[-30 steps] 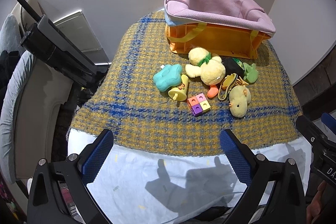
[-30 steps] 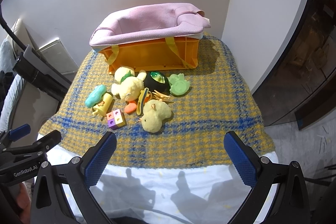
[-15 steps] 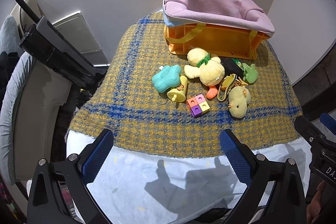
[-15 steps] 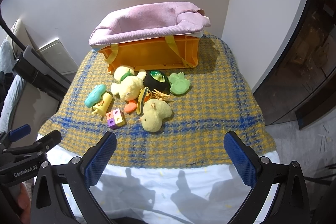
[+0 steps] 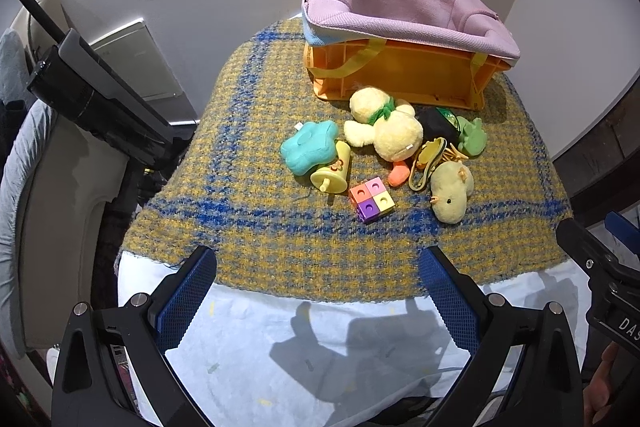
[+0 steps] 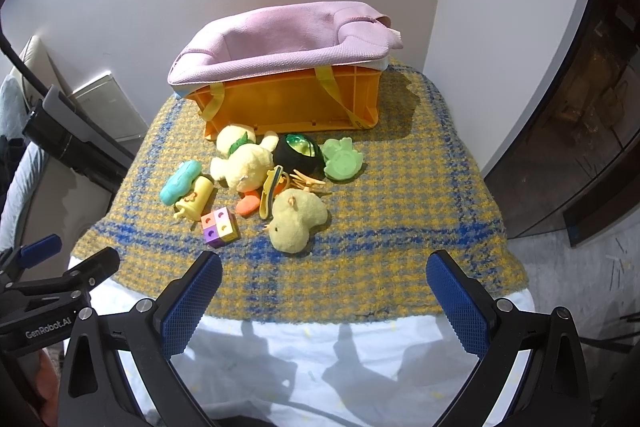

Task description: Organize objects

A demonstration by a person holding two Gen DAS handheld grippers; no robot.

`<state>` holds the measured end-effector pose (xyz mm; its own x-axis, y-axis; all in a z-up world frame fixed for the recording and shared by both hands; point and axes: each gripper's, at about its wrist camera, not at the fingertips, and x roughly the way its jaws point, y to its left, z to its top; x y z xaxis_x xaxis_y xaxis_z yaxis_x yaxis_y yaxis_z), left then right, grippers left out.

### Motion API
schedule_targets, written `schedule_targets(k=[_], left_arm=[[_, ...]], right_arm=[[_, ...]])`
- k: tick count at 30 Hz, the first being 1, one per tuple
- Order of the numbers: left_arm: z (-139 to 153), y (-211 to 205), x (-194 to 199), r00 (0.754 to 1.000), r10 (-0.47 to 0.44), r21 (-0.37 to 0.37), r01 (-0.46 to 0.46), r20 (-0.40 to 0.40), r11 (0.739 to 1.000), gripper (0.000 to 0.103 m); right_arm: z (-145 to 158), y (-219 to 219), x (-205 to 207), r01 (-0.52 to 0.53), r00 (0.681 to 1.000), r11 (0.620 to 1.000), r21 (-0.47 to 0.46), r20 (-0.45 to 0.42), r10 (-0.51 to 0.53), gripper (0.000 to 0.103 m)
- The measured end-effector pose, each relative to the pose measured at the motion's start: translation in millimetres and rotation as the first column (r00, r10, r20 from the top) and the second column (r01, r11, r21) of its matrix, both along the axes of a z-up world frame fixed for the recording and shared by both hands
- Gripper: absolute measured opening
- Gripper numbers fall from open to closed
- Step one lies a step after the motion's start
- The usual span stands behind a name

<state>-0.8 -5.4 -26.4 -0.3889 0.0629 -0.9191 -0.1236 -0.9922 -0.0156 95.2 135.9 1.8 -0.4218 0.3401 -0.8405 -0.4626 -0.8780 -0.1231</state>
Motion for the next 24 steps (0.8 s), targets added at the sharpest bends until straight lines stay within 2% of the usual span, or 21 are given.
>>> schedule_targets(k=[11,24], left_arm=[[-14.9,-1.2,-8.3,1.000,0.002,0.020,-0.002,0.006,1.000,0.103],[-58.6,-1.5,-37.4,1.000,-0.014,0.007,0.014,-0.001,1.000,0.103]], right_arm=[[-10.6,5.2,-7.5,0.007,1.000,1.000,0.002,-0.010,-0.007,0.102],[-57.6,18.7,-39.2,0.005,1.000,1.000,-0.003,0.016,-0.005,0.102]])
